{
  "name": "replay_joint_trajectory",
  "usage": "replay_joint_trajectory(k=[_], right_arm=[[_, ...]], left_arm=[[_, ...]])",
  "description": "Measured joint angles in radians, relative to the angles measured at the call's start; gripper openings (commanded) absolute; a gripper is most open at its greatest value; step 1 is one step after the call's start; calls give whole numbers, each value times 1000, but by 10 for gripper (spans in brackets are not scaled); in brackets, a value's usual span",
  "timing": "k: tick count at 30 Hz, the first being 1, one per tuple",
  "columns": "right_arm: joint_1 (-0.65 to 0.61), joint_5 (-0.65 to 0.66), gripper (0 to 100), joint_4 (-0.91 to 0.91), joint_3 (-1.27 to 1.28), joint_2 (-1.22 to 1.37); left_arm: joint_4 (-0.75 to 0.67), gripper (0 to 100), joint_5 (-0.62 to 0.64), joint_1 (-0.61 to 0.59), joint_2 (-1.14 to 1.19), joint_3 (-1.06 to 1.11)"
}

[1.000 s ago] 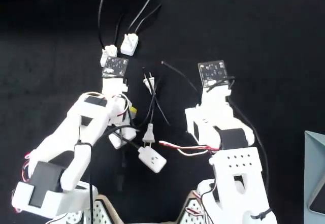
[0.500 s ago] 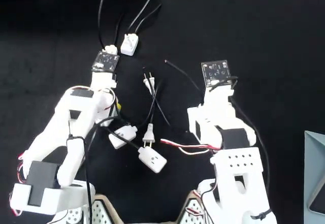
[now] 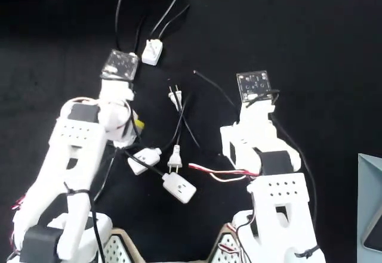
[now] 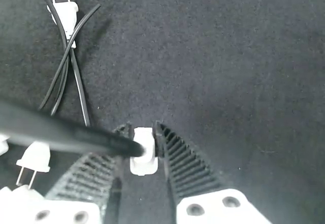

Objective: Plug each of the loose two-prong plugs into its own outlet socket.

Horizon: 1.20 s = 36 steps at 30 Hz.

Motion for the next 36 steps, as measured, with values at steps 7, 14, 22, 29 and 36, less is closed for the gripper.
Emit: replay_joint_trajectory(k=[7,14,22,29,36], right_arm=[[-17,0,12,0,0,0],[-17,0,12,0,0,0],[-21,0,12,0,0,0],[-20,0,12,0,0,0],[-20,0,12,0,0,0]], left_arm=[[-180,207,-3,21,107,107],[-235,173,-6,15,252,57],[-221,177,-49,-69,287,15],[-215,178,-86,-183,290,6],[-215,178,-84,-281,293,-32]])
